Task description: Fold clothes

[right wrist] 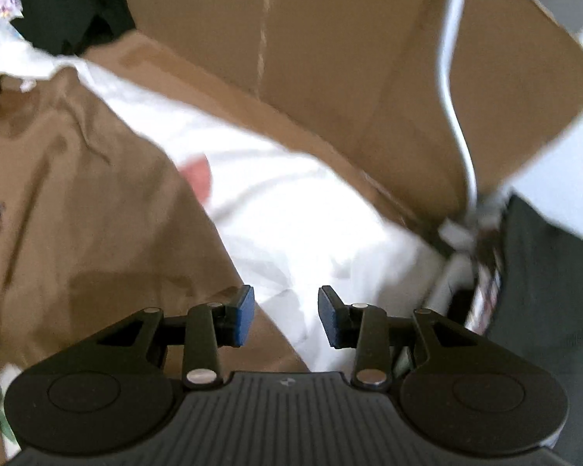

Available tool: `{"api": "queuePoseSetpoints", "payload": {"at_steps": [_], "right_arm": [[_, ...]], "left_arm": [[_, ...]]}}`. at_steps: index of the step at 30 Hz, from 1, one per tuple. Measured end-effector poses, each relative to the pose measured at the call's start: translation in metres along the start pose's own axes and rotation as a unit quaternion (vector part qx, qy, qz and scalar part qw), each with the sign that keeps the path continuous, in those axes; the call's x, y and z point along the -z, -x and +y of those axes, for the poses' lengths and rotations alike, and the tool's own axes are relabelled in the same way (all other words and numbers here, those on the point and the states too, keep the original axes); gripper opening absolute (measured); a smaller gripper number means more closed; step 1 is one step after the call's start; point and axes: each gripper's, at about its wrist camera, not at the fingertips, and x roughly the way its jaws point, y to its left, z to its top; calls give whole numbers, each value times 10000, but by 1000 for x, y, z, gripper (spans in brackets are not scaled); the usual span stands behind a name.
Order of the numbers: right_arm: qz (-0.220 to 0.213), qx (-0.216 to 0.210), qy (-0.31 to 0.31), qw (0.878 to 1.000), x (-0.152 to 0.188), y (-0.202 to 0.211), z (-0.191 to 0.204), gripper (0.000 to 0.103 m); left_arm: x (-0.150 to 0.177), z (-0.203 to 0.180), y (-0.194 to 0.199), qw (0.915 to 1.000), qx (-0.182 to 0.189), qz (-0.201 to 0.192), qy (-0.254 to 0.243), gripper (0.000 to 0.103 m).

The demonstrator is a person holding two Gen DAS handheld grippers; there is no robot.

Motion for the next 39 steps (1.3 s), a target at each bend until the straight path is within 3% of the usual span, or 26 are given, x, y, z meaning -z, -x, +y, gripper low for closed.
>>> {"api": "queuePoseSetpoints", "payload": {"at_steps": [9,10,11,21,32,39], "right_arm": [[638,-139,-18,9979,25,-28,2,37],[670,-150,35,9976,26,-29,3,16],[685,-149,102,9975,26,-29,4,3],[536,645,742,9937,3,-8,-6,2],[669,1265,1203,9824,-22,-23,-23,2],[440,1637,1231,9778,-35,-29,-20,7]], "left_arm": [[7,4,8,10000,17,38,62,54],[8,5,9,10000,19,44,83,54],[10,6,10,9999,20,54,105,54],[23,17,16,9996,22,208,211,54],[27,17,12,9994,3,290,181,54],[28,18,9,9993,18,296,229,54]]}}
